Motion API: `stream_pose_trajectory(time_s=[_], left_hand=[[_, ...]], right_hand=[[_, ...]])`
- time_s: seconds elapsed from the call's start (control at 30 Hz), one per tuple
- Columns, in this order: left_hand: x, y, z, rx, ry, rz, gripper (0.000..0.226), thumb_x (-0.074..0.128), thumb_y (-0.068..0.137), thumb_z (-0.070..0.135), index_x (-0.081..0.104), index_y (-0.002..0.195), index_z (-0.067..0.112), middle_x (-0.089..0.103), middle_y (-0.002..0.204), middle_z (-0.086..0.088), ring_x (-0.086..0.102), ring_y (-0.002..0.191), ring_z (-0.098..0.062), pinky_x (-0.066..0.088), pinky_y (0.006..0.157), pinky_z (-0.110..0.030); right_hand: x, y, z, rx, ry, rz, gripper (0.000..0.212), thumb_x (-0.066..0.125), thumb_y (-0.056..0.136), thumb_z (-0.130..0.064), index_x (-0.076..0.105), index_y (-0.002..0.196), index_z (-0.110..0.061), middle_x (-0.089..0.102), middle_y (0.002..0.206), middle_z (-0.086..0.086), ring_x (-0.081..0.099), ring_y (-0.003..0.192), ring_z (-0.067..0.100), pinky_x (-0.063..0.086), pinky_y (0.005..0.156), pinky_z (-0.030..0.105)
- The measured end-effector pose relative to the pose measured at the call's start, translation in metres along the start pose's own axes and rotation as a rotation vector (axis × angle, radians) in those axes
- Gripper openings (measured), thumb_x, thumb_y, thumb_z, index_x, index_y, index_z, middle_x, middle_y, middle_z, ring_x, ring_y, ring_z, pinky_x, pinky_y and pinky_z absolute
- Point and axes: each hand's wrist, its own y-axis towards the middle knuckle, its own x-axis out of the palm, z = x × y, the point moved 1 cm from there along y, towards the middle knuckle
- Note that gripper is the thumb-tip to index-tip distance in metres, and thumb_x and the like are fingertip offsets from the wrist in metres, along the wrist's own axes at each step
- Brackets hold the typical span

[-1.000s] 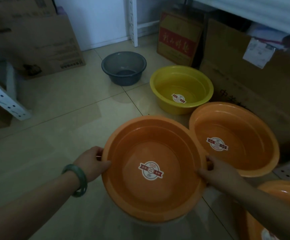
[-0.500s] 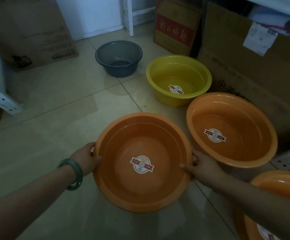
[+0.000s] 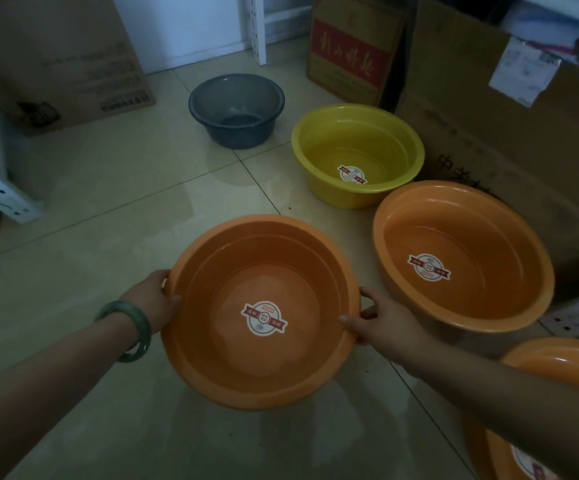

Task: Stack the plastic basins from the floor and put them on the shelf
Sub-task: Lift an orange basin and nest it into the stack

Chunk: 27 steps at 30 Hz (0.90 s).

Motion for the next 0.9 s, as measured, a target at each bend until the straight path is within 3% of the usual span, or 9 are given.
stream_pose_trajectory(time_s=[0.17,0.4,0.47,0.57,0.67,0.8,0.9], left_hand=[[-0.005,-0.003,0.007,0.072,-0.007,0.055,0.069,0.059,0.084,0.030,0.028,0.144,0.021,0.051,0.135,-0.015,0.058,0.110,-0.032,0.049,0.090,-0.042],[-0.023,-0.011,0.061,0.248,-0.144,0.059,0.056,0.061,0.083,0.036,0.044,0.135,0.025,0.051,0.135,-0.009,0.057,0.109,-0.028,0.050,0.085,-0.039],[-0.026,-0.014,0.086,0.304,-0.217,0.001,0.054,0.060,0.083,0.037,0.044,0.134,0.028,0.053,0.133,-0.004,0.056,0.106,-0.022,0.048,0.084,-0.035],[-0.025,-0.017,0.129,0.409,-0.315,-0.100,0.051,0.060,0.084,0.036,0.046,0.132,0.028,0.054,0.132,0.005,0.052,0.108,-0.014,0.042,0.096,-0.036],[-0.017,-0.020,0.172,0.442,-0.383,-0.199,0.049,0.060,0.082,0.039,0.050,0.130,0.030,0.057,0.121,0.009,0.053,0.106,-0.013,0.042,0.101,-0.039],[0.009,-0.026,0.221,0.413,-0.603,-0.406,0.049,0.064,0.082,0.029,0.052,0.129,0.020,0.056,0.127,-0.001,0.053,0.112,-0.018,0.042,0.096,-0.029],[0.032,-0.026,0.250,0.355,-0.668,-0.513,0.054,0.063,0.084,0.026,0.047,0.133,0.012,0.051,0.134,-0.008,0.048,0.122,-0.019,0.039,0.101,-0.030]], right_hand=[[-0.014,-0.007,-0.004,-0.042,-0.072,0.080,0.077,0.068,0.081,-0.039,0.030,0.147,-0.026,0.058,0.128,0.004,0.061,0.107,0.018,0.051,0.092,0.039],[-0.065,-0.026,0.001,-0.061,0.112,0.191,0.064,0.070,0.079,-0.036,0.045,0.138,-0.031,0.060,0.115,-0.004,0.057,0.094,0.002,0.045,0.077,0.022],[-0.085,-0.029,0.008,-0.055,0.196,0.266,0.057,0.070,0.079,-0.033,0.051,0.133,-0.030,0.062,0.109,-0.007,0.057,0.093,0.001,0.045,0.083,0.025],[-0.114,-0.033,0.020,-0.028,0.257,0.361,0.055,0.068,0.080,-0.035,0.052,0.132,-0.028,0.060,0.104,-0.014,0.058,0.101,0.011,0.043,0.094,0.033],[-0.142,-0.035,0.034,-0.020,0.313,0.445,0.051,0.064,0.083,-0.035,0.050,0.132,-0.030,0.057,0.104,-0.013,0.051,0.107,0.012,0.038,0.090,0.032],[-0.170,-0.034,0.059,0.006,0.373,0.515,0.051,0.061,0.087,-0.032,0.047,0.136,-0.029,0.053,0.117,-0.008,0.049,0.113,0.016,0.038,0.090,0.034],[-0.186,-0.031,0.075,0.041,0.431,0.576,0.055,0.064,0.085,-0.032,0.048,0.138,-0.026,0.058,0.125,-0.003,0.052,0.119,0.019,0.041,0.095,0.035]])
